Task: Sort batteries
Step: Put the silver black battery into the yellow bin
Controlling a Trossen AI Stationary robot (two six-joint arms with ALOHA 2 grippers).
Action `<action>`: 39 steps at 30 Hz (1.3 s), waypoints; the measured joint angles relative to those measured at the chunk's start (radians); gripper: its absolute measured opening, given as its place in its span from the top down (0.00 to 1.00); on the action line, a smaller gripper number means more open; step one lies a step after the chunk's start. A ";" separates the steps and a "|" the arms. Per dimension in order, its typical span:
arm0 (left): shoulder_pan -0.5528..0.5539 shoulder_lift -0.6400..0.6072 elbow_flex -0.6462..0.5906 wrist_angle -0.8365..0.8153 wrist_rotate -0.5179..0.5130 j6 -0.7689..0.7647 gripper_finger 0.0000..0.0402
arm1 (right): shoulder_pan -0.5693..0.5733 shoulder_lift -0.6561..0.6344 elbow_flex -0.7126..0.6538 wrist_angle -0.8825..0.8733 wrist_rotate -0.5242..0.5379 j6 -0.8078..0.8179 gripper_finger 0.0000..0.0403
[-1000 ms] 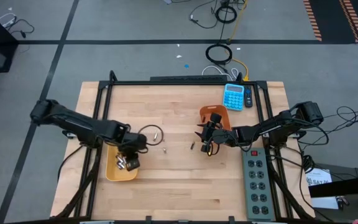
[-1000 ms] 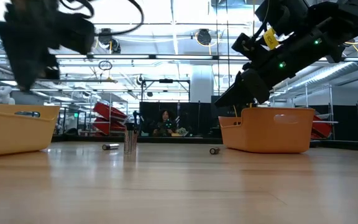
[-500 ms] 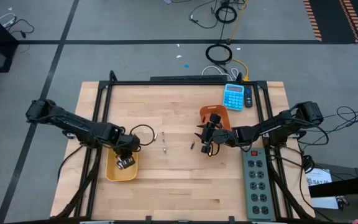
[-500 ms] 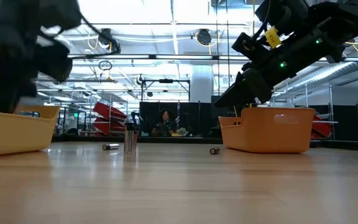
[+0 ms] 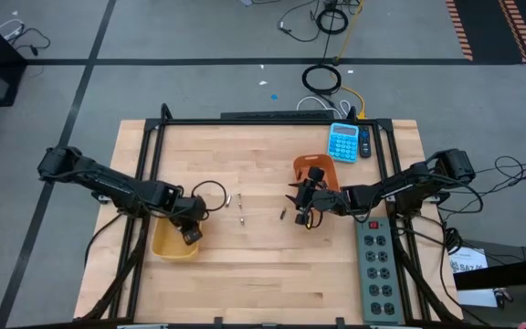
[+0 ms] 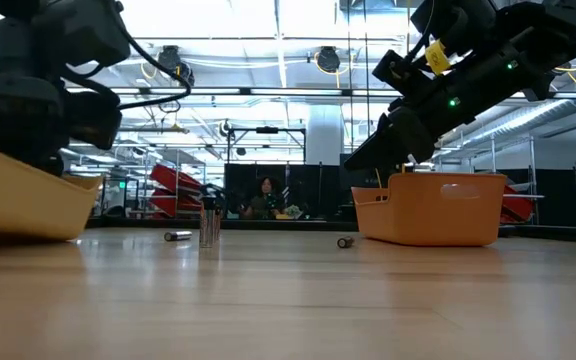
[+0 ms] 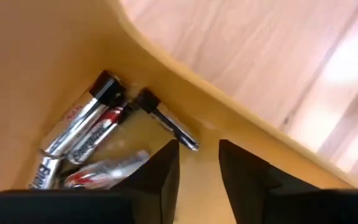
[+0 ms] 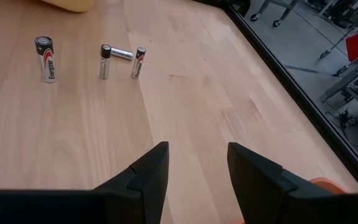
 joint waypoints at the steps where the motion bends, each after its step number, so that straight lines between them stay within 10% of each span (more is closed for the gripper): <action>1: 0.000 0.000 0.001 0.001 0.009 0.006 0.69 | 0.000 0.000 0.000 0.000 0.000 0.000 0.62; 39: -0.003 0.000 0.159 -0.240 0.144 0.020 0.49 | 0.000 0.000 0.000 0.008 -0.021 -0.002 0.62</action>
